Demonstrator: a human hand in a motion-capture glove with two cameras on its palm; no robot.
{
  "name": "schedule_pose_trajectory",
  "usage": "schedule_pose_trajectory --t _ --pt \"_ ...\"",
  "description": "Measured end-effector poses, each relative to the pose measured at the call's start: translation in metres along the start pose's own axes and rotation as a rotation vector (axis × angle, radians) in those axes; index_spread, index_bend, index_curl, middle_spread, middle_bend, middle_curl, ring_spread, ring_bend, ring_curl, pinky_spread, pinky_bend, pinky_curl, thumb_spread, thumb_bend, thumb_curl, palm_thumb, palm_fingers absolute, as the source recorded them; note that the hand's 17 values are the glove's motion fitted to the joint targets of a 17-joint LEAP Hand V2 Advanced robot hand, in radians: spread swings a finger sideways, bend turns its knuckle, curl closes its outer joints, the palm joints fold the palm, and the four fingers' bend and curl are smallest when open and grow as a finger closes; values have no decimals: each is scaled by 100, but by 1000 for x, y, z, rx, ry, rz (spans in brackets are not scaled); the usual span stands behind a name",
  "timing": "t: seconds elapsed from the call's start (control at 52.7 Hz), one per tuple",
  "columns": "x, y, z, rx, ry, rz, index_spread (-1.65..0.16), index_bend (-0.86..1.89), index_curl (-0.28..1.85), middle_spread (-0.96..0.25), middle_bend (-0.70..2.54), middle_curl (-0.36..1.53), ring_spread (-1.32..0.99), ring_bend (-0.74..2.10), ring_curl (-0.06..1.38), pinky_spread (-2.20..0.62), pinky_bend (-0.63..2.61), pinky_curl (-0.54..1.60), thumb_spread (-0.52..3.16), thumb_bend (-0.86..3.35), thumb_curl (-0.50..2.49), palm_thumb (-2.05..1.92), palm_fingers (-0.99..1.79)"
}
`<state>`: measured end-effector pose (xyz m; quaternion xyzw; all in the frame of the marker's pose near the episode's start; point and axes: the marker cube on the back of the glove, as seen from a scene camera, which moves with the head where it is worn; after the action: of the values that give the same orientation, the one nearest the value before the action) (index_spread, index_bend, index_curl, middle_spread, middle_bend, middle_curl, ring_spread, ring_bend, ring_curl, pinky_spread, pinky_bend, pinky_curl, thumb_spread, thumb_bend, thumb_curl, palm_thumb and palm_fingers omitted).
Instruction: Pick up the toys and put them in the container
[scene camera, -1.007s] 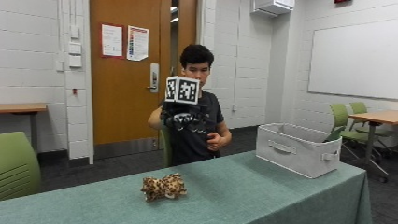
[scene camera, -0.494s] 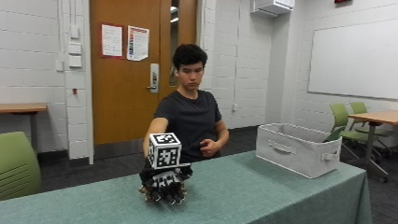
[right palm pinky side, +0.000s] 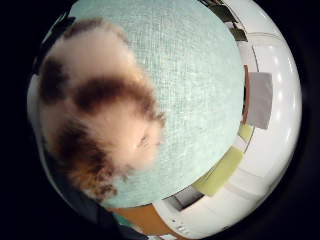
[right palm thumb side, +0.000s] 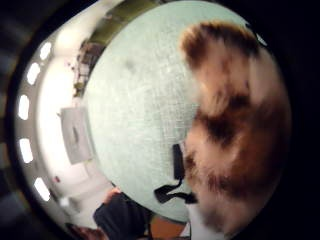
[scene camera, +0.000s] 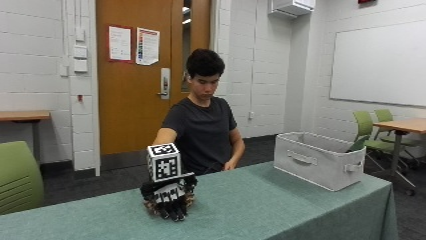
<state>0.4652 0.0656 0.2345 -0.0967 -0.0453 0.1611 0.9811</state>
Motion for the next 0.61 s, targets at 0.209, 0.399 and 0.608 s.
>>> schedule_pose_trajectory --t 0.209,0.399,0.608 --pt "-13 7 -11 101 56 11 -32 35 53 -22 18 39 -50 40 32 -28 65 34 124 22 36 43 68" --pt "-30 22 -36 106 68 6 -34 21 55 -31 39 46 -52 72 41 -40 64 34 111 23 48 54 122" --pt "-84 38 -98 94 28 -49 -36 25 65 -38 66 58 -47 96 52 -48 67 37 89 20 61 60 132"
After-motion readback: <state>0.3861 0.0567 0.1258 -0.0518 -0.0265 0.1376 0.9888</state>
